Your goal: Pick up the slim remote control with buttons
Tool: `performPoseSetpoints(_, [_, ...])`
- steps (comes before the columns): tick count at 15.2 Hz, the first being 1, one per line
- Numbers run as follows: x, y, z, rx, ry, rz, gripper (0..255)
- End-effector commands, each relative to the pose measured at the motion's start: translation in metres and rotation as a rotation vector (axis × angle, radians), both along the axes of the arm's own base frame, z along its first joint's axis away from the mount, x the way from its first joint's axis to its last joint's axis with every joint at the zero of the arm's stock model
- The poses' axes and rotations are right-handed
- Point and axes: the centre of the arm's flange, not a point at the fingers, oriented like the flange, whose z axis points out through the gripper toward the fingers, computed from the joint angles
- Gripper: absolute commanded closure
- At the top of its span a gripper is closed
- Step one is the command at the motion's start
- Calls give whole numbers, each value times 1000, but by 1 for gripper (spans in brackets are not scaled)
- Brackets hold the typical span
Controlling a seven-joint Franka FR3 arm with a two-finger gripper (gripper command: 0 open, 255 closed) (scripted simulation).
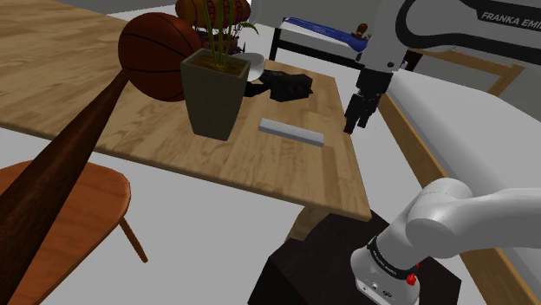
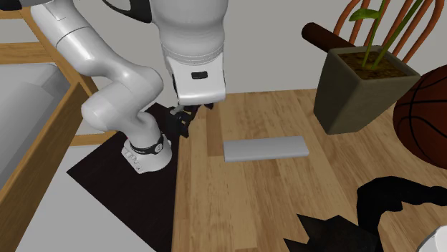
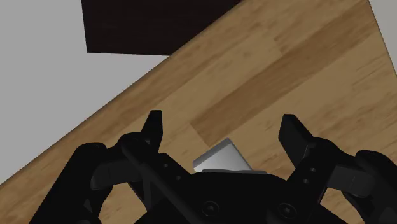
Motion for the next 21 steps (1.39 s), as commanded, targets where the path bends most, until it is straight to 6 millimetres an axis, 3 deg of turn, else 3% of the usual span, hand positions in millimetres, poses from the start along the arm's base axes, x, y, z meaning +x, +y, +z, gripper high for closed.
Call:
performPoseSetpoints(1, [0,0,0,0,0,0,0])
performPoseSetpoints(14, [118,87,-42,-74,-189,463,0])
performPoseSetpoints(21, [118,87,-79,-74,-189,463,0])
